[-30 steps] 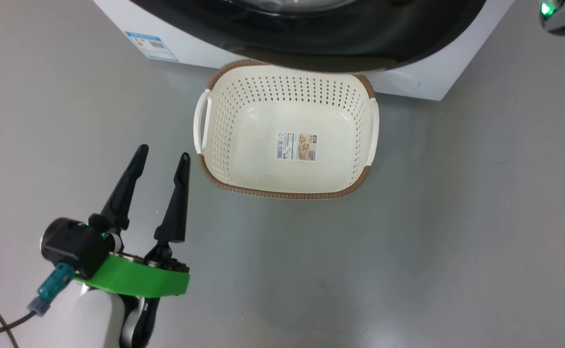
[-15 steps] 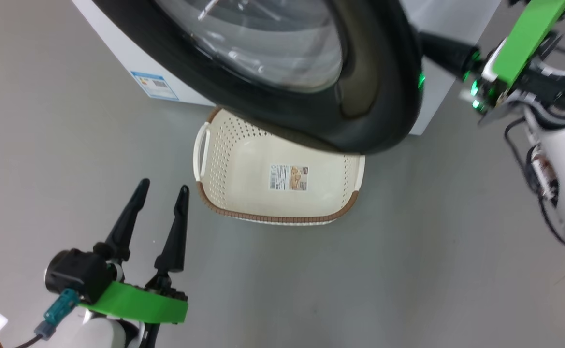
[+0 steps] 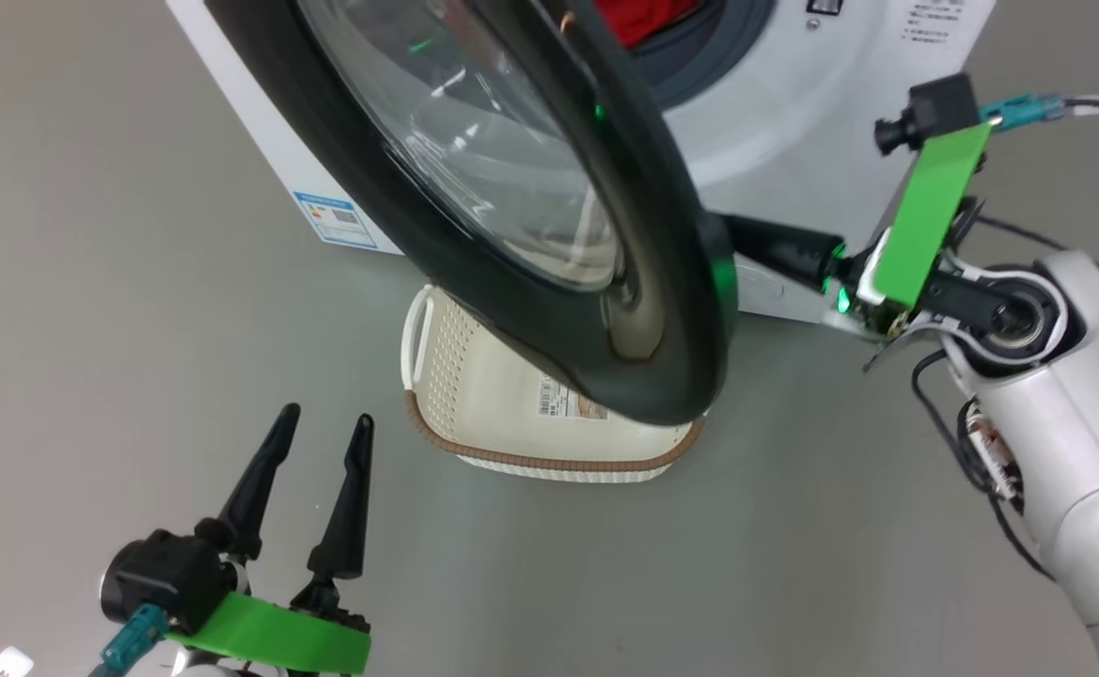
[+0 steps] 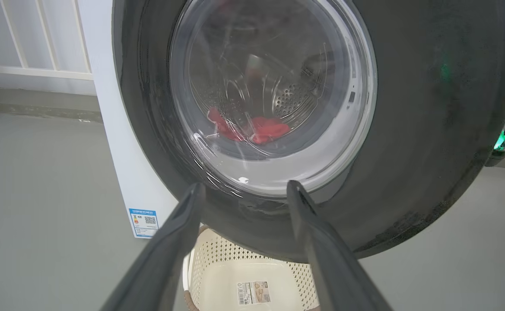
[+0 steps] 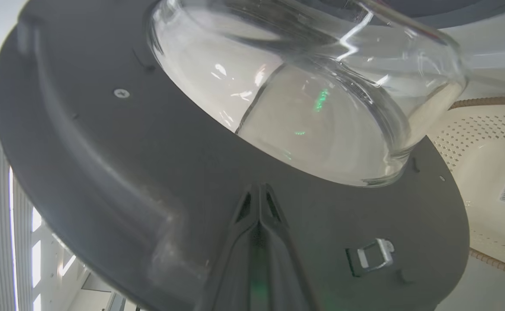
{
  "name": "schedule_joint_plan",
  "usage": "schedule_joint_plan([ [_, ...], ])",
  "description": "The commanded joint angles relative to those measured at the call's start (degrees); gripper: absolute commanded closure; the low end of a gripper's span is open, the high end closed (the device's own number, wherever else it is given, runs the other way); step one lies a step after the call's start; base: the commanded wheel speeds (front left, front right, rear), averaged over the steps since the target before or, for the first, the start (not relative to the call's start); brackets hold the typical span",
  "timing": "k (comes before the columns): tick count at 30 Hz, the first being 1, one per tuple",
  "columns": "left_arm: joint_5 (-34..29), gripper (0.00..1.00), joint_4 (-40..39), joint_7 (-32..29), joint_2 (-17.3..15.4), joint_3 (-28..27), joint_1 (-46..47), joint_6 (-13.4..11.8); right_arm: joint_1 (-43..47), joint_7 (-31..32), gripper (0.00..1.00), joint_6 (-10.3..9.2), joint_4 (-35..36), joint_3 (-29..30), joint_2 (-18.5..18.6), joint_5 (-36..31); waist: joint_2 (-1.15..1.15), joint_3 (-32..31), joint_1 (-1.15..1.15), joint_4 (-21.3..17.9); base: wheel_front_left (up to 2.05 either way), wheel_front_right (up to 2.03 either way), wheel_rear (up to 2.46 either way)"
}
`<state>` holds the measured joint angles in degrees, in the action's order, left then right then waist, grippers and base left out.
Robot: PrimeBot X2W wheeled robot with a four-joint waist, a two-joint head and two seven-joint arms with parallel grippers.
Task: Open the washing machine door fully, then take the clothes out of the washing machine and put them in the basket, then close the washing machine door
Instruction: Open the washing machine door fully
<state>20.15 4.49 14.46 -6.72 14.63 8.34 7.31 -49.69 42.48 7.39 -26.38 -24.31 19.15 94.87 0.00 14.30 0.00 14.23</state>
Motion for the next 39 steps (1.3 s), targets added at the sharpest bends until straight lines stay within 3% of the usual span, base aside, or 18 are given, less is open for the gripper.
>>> schedule_joint_plan([
  [1,-0.6,0.00,-1.1,0.5,-0.8,-2.2,0.1,0.2,1.6,0.7,1.00,0.10,2.6,-1.1,-1.6,-0.9,0.00,-0.7,0.00,0.9,0.00,0.00,0.00],
  [14,-0.9,0.00,-0.5,0.5,0.1,-2.5,-1.8,0.2,6.7,2.5,1.00,0.10,6.2,-3.3,-4.4,-1.9,0.00,-3.0,0.00,4.4,0.00,0.00,0.00],
  [39,-1.6,0.00,3.1,0.5,2.6,-6.9,-2.5,0.2,8.8,5.3,1.00,0.10,6.2,-7.4,-10.8,-4.0,0.00,-5.4,0.00,14.1,0.00,0.00,0.00],
])
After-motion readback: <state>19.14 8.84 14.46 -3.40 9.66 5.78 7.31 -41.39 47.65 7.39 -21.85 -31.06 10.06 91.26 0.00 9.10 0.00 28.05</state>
